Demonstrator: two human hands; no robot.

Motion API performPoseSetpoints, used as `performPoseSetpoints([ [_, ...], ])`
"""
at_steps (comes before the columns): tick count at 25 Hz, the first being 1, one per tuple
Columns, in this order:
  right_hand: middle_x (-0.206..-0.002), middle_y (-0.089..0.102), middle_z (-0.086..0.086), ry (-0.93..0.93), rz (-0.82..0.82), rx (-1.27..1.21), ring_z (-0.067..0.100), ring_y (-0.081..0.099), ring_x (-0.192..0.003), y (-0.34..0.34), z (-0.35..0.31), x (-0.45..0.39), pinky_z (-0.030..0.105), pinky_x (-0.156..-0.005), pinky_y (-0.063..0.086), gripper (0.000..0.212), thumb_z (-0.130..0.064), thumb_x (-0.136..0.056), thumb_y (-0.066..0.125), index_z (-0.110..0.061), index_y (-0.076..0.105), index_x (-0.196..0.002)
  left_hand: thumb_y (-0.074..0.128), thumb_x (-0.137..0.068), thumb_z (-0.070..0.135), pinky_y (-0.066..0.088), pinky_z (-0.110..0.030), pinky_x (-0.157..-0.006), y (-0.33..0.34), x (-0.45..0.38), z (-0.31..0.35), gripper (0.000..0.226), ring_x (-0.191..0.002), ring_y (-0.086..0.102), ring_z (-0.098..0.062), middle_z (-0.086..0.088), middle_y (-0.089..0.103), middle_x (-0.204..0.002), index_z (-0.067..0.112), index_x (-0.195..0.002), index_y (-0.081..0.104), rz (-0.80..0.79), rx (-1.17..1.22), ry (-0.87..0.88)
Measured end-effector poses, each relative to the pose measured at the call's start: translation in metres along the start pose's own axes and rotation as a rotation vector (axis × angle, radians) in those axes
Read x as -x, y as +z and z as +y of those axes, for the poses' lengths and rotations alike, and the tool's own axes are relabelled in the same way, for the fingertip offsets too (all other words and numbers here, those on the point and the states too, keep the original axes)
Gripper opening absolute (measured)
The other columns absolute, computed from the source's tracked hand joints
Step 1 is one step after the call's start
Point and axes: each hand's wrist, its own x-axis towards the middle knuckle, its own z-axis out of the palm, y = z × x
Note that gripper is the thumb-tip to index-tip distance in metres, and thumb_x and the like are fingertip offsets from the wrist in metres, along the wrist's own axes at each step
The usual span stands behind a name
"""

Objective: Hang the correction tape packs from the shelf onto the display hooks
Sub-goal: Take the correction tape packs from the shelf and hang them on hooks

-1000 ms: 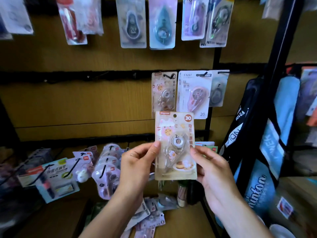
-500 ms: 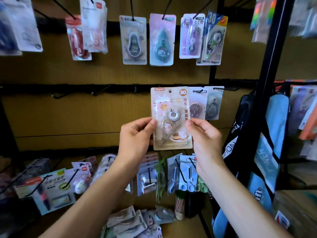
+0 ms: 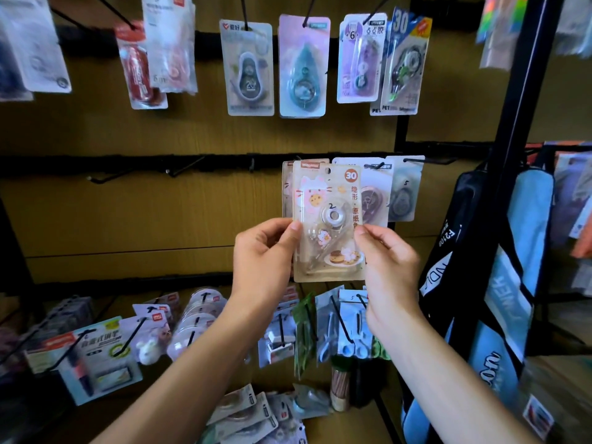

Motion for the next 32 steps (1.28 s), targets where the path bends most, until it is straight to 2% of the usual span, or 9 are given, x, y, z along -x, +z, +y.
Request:
performPoseSetpoints([
  [4,-0.059,0.068,-0.016,-0.033,-0.030,0.045,-0.008,0.058,-0.058,0.005,0.001,-0.005,0.006,-0.057,0.046,0.013,-0.008,-0.090,0.067,-0.017,0.069,-0.081,0.058,-0.094,0.018,0.060,-0.039,-0.070,0.002,-0.003,-0.001,0.022,-0.084,0.072,-0.018,0.004,0.076,-0.083,0.027,-0.081,0.073,0.062,0.045,0.022],
  [9,-0.076,0.064,-0.004,0.152,-0.050,0.137,0.006,0.055,-0.062,0.013,0.015,-0.022,0.018,-0.042,0.048,0.014,-0.022,-0.091,0.068,-0.022,0.067,-0.077,0.057,-0.095,0.024,0.058,-0.050,-0.079,0.003,-0.023,-0.015,0.021,-0.089,0.072,-0.027,-0.002,0.076,-0.085,0.020,-0.082,0.074,0.055,-0.005,-0.114],
  [13,-0.085,0.068,0.000,0.335,-0.009,0.111,0.019,0.067,-0.078,0.033,0.028,-0.039,0.036,-0.059,0.061,0.018,-0.034,-0.087,0.072,-0.022,0.065,-0.075,0.057,-0.094,0.033,0.059,-0.035,-0.073,0.005,-0.050,-0.030,0.025,-0.087,0.072,-0.020,0.001,0.076,-0.084,0.018,-0.082,0.074,0.086,-0.049,-0.190],
  [16,-0.093,0.068,0.003,0.408,0.037,0.079,0.021,0.070,-0.081,0.048,0.039,-0.054,0.036,-0.059,0.062,0.022,-0.035,-0.084,0.075,-0.019,0.060,-0.085,0.058,-0.093,0.035,0.057,-0.032,-0.066,0.007,-0.073,-0.039,0.026,-0.082,0.072,-0.018,0.002,0.075,-0.082,0.017,-0.082,0.073,0.122,-0.085,-0.204],
  [20,-0.106,0.067,0.012,0.525,0.031,0.079,0.025,0.069,-0.090,0.044,0.062,-0.053,0.030,-0.060,0.062,0.040,-0.033,-0.083,0.076,-0.011,0.060,-0.112,0.060,-0.092,0.030,0.053,-0.032,-0.075,-0.001,-0.064,-0.051,0.019,-0.075,0.062,-0.012,0.005,0.071,-0.080,0.022,-0.078,0.070,0.147,-0.111,-0.215],
  [22,-0.096,0.069,0.015,0.576,-0.007,0.064,0.025,0.070,-0.082,0.025,0.077,-0.034,0.029,-0.063,0.061,0.030,-0.030,-0.090,0.068,-0.005,0.062,-0.104,0.058,-0.093,0.023,0.052,-0.030,-0.076,-0.015,-0.035,-0.066,0.013,-0.081,0.063,-0.013,0.002,0.071,-0.088,0.023,-0.086,0.069,0.188,-0.053,-0.236],
  [27,-0.047,0.061,0.003,0.607,0.104,0.073,0.011,0.051,-0.033,-0.040,0.170,0.065,0.018,-0.033,0.042,0.029,-0.022,-0.098,0.052,-0.007,0.061,-0.075,0.057,-0.089,0.002,0.048,-0.025,-0.062,-0.042,0.113,-0.173,0.018,-0.074,0.062,-0.016,-0.007,0.070,-0.086,0.015,-0.086,0.068,0.282,0.082,-0.532],
  [30,-0.039,0.051,0.001,0.641,0.228,0.249,0.010,0.041,-0.029,-0.078,0.251,0.134,0.019,-0.037,0.032,0.030,-0.017,-0.098,0.051,-0.004,0.059,-0.072,0.049,-0.086,-0.015,0.044,-0.026,-0.057,-0.059,0.188,-0.256,0.035,-0.074,0.058,-0.025,-0.012,0.065,-0.080,0.016,-0.078,0.065,0.268,-0.069,-0.716],
  [32,-0.045,0.056,0.003,0.788,0.180,0.399,0.013,0.044,-0.033,-0.101,0.297,0.163,0.020,-0.039,0.033,0.029,-0.018,-0.096,0.054,-0.004,0.063,-0.072,0.046,-0.084,-0.021,0.042,-0.018,-0.052,-0.084,0.205,-0.293,0.034,-0.065,0.052,-0.019,-0.013,0.061,-0.080,0.007,-0.082,0.064,0.256,-0.143,-0.782],
])
